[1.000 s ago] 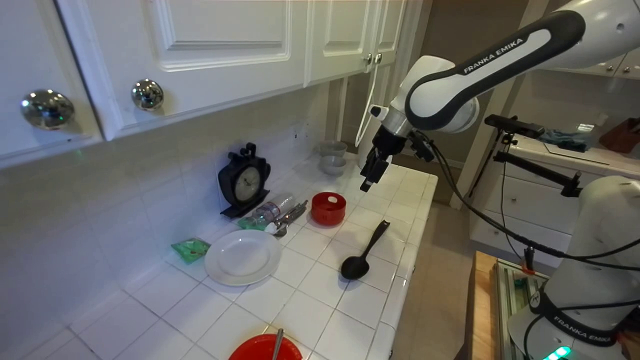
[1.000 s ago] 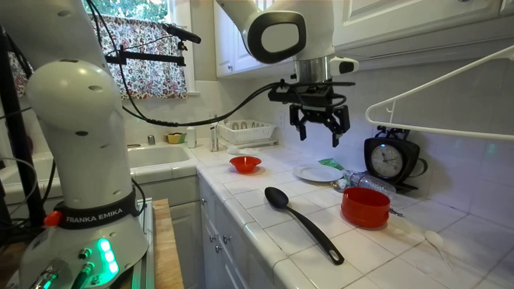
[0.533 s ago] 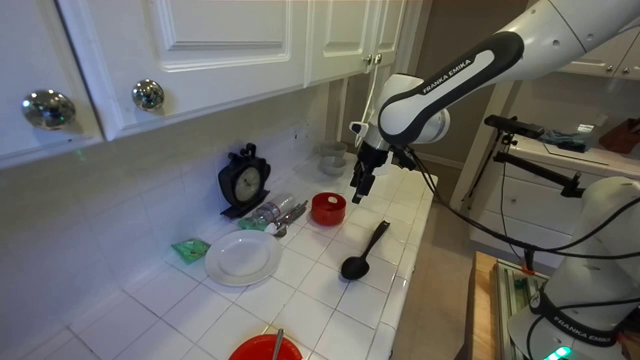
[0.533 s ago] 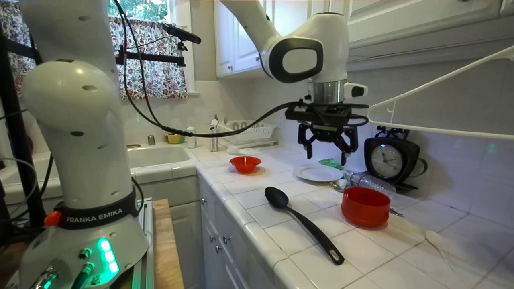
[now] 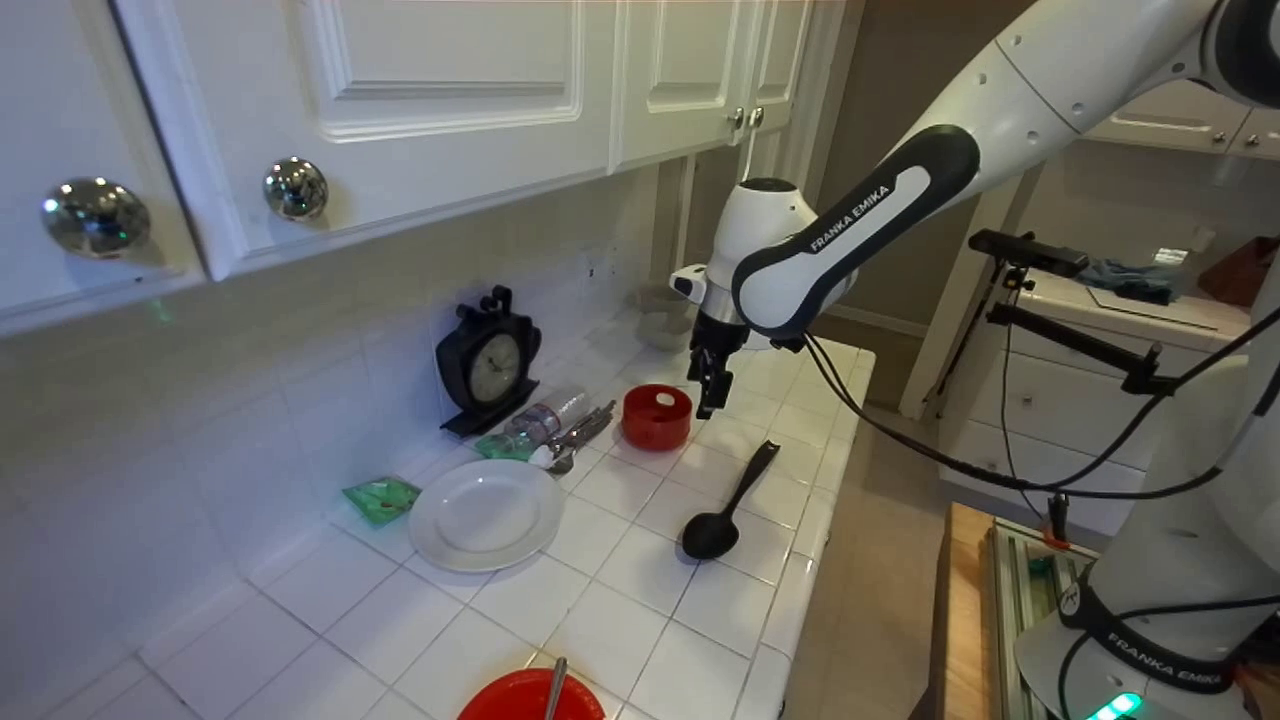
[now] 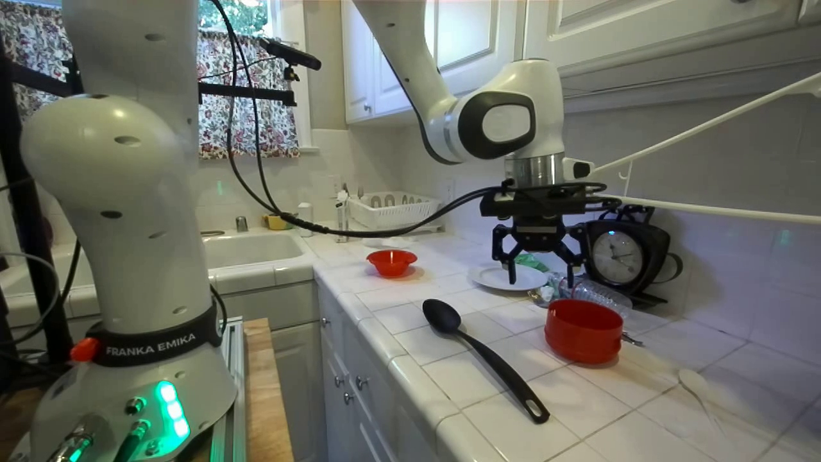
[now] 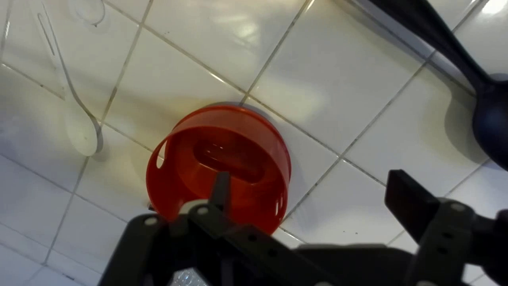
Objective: Put the red object on it's side
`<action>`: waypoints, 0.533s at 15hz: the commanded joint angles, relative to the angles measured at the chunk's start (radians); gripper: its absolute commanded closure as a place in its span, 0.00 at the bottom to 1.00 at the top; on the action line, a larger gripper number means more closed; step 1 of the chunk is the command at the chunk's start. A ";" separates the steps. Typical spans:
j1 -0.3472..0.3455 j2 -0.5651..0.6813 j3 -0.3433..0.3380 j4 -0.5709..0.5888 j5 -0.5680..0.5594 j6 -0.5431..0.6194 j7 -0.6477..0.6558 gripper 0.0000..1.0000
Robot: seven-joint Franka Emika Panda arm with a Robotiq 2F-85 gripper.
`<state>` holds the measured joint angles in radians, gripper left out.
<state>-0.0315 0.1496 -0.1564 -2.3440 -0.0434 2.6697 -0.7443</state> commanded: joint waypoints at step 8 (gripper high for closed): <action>0.015 0.100 0.028 0.044 -0.365 0.032 0.353 0.00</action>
<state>-0.0222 0.2183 -0.1254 -2.3253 -0.3124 2.6925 -0.4795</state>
